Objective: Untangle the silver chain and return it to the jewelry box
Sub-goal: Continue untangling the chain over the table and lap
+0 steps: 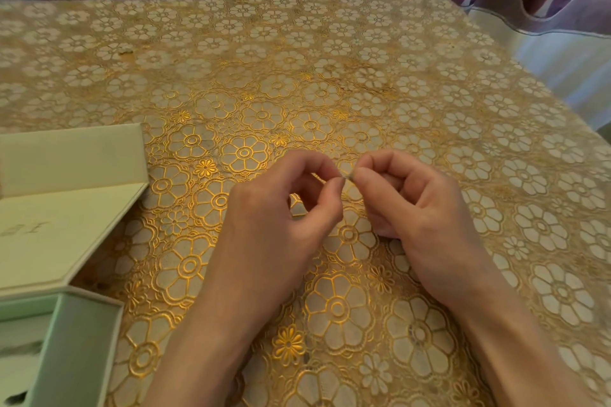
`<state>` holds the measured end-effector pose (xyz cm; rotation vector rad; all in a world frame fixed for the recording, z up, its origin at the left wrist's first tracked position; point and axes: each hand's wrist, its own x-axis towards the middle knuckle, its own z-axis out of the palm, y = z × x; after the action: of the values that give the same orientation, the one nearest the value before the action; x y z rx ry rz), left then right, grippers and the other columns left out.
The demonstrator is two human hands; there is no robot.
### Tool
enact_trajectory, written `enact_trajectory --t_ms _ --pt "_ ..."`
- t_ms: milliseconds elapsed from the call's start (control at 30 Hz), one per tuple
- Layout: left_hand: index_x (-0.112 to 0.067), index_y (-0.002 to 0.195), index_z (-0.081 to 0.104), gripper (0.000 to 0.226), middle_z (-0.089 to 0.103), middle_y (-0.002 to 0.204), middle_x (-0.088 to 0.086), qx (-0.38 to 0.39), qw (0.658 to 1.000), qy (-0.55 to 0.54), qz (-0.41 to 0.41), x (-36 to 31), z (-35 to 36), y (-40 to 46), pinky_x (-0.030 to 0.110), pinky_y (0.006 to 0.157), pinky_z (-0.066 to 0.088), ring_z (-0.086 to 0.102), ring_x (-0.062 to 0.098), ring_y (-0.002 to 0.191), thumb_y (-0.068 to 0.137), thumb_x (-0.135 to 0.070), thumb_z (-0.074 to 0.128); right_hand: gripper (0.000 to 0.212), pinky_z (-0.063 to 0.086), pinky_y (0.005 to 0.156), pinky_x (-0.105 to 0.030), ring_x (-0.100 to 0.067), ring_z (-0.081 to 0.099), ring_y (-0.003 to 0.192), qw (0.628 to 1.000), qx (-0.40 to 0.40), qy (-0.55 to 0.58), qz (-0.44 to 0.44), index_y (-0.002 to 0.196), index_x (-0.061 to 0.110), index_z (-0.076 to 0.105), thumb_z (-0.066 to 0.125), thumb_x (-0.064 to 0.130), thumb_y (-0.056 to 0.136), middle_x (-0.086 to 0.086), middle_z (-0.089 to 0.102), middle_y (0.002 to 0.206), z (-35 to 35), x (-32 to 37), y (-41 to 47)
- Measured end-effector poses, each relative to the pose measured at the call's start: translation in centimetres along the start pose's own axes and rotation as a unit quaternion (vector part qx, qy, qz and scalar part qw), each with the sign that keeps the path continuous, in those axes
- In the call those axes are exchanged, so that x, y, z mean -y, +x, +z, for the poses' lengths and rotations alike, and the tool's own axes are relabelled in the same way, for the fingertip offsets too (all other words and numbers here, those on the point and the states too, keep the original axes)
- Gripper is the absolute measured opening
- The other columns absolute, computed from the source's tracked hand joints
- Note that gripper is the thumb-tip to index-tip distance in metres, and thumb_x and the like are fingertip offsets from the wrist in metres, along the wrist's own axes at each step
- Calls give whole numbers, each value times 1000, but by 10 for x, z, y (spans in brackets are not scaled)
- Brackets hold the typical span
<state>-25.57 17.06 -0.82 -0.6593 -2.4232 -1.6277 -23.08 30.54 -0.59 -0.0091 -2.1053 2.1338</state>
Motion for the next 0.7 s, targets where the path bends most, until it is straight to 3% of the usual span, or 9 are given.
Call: enact_trajectory --t_ms 400,700 --pt "-27 83 55 3 59 62 -9 17 998 40 48 1 -4 1 9 56 34 53 4 60 85 -29 56 13 19 39 -18 -7 22 45 1000 -5 -6 9 72 17 61 55 27 78 9 33 46 1 0 1" --pt "-22 84 56 6 59 64 -11 24 995 64 69 1 -3 0 7 57 33 52 2 61 84 -26 53 11 23 40 -13 -4 25 41 1000 -7 -16 4 67 17 63 61 24 75 5 34 46 -1 -1 1"
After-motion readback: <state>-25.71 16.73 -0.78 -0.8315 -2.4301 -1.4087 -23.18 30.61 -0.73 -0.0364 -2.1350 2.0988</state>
